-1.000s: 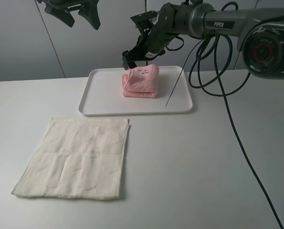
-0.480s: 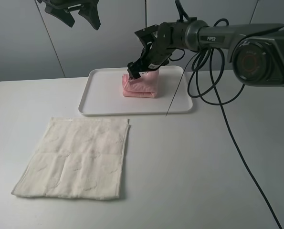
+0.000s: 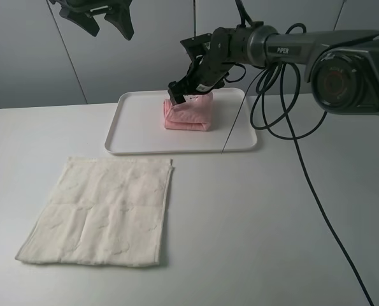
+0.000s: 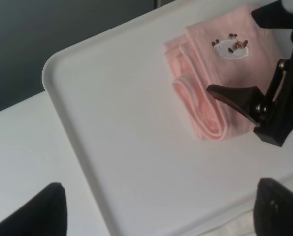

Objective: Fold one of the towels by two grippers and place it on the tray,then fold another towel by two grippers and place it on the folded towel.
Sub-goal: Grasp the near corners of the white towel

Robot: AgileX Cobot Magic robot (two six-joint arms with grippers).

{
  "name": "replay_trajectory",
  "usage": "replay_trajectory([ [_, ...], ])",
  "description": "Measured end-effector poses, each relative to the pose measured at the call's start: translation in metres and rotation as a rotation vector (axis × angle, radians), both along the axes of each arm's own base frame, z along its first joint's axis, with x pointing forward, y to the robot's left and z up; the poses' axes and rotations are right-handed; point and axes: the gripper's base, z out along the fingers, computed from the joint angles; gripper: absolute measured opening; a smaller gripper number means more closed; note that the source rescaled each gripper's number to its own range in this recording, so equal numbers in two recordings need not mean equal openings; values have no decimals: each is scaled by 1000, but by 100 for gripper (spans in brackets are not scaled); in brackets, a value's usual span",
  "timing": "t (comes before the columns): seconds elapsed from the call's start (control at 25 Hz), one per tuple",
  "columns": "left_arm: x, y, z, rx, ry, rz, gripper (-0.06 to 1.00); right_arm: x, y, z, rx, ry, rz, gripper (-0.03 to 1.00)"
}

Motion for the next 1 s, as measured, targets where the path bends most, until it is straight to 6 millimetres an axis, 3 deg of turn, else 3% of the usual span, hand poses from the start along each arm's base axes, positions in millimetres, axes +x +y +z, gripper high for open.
replay_trajectory([
  [0.28,1,2,0,32,-11,-2,97,-16,-8,88,-36,-70,68,100],
  [0.4,2,5,0,57,-19,1,97,-24,-17,114,-83,-78,91,100],
  [0.48,2,6,0,68,-22,-5,97,-24,-24,120,-101,-68,87,100],
  [0.76,2,10,-6,98,-14,-35,97,-26,-52,111,-167,91,69,100],
  [1.0,-11,16,-43,195,112,-130,97,-34,-50,108,-158,178,104,100],
])
